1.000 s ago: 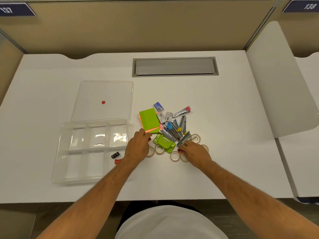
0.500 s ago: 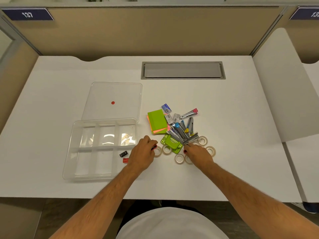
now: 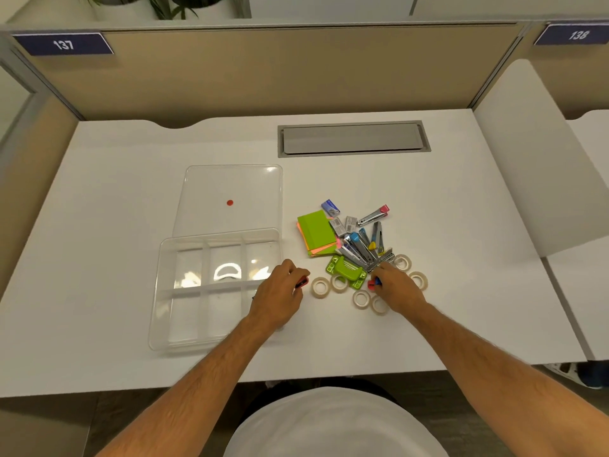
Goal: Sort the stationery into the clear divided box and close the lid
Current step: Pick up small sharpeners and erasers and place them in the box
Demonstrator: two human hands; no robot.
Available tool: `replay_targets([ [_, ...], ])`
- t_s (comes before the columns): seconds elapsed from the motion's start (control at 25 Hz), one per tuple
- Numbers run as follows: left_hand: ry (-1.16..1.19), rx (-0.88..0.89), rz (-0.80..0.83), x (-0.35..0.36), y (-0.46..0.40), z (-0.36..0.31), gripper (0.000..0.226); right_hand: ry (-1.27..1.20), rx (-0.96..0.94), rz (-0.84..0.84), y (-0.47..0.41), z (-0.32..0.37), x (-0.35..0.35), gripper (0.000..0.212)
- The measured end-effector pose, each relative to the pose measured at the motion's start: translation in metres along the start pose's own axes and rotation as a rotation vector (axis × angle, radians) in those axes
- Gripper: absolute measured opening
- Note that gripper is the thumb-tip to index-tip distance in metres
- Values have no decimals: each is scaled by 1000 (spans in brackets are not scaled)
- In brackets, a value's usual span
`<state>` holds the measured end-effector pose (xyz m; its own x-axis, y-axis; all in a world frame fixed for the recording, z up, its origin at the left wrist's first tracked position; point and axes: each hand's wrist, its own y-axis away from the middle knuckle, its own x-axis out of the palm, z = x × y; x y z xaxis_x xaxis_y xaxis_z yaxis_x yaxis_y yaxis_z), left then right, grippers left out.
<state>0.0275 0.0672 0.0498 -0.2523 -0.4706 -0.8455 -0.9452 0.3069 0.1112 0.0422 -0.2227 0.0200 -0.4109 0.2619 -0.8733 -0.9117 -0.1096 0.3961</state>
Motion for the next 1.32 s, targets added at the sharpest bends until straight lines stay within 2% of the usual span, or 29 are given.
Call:
replay_targets([
  [0.2,43,36,15,-10,12,27,33,-228,5,-274,6,35,-3,14],
  [0.4,153,-19,-15,-21,42,63,34,-322,-46,-315,14,84,12,17],
  [0.6,160,-127,79,-18,63,86,68,-384,-91,-346,15,122,20,17],
  [0.76,53,-139,144,-8,59,88,86,-414,-122,-369,20,146,29,16],
  [0.96,-31,-116,128,1,57,89,68,-440,-123,-307,27,168,36,21],
  [1.2,207,-67,27,-12,62,86,51,-517,-120,-113,27,197,33,58],
  [1.32,159,7,7,-19,63,83,34,-532,-150,-38,25,204,34,56],
])
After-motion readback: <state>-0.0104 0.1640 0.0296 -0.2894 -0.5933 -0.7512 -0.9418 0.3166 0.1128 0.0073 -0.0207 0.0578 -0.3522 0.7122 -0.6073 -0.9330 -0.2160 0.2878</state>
